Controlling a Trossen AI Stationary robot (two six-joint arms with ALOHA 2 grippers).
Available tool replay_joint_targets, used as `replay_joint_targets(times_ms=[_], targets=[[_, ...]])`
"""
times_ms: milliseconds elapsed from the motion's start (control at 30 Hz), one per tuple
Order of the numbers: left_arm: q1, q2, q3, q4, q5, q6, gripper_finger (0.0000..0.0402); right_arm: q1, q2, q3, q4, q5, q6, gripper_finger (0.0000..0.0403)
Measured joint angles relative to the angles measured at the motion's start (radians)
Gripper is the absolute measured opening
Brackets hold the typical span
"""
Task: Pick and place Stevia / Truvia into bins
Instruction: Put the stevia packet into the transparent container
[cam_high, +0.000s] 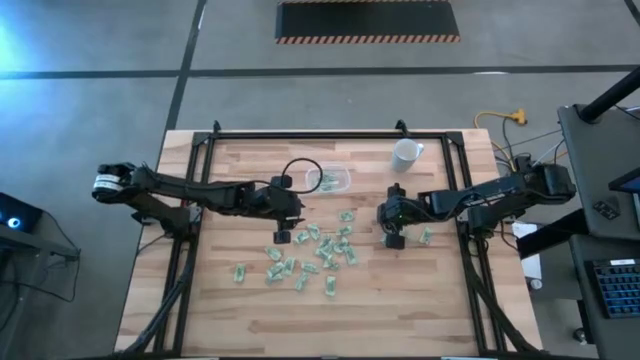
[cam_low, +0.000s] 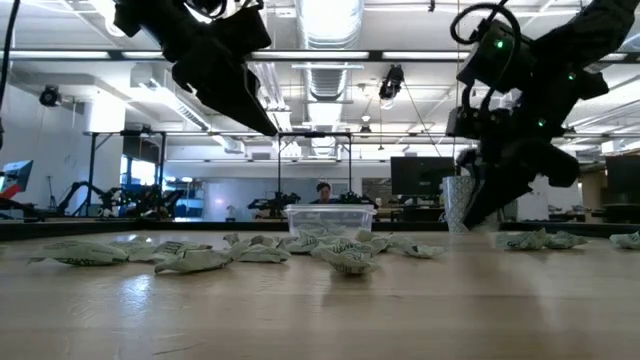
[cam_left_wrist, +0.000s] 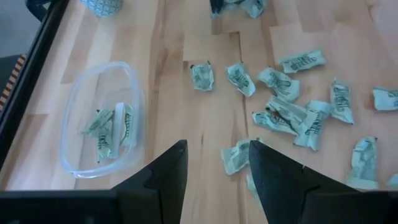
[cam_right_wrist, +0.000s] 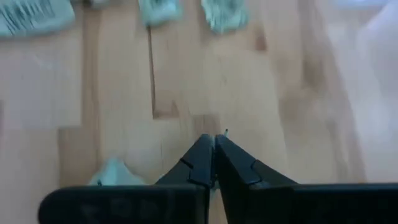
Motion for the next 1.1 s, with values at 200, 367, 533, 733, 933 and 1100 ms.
replay_joint_targets(times_ms=[200, 367, 533, 733, 933, 1100], targets=[[-0.032, 0.0, -0.001, -0.065, 0.002, -0.049, 0.0155, 0.001, -0.041, 0.05, 0.082, 0.047, -0.062, 0.0009], [-0.07, -0.001, -0.013, -0.134, 0.002, -0.103, 0.0155, -0.006, -0.011, 0.068, 0.341, 0.104, -0.213, 0.0009], [-0.115, -0.001, -0.047, -0.153, 0.002, -0.155, 0.0155, -0.065, 0.077, 0.124, 0.511, 0.105, -0.298, 0.0009], [-0.153, -0.001, -0.098, -0.147, 0.001, -0.221, 0.0155, -0.157, 0.256, 0.26, 0.514, 0.105, -0.279, 0.0009], [-0.185, -0.001, -0.104, -0.149, 0.002, -0.257, 0.0155, -0.229, 0.419, 0.401, 0.481, 0.104, -0.214, 0.0009], [-0.205, -0.001, -0.104, -0.151, 0.002, -0.258, 0.0155, -0.268, 0.486, 0.488, 0.383, 0.104, -0.163, 0.0009]])
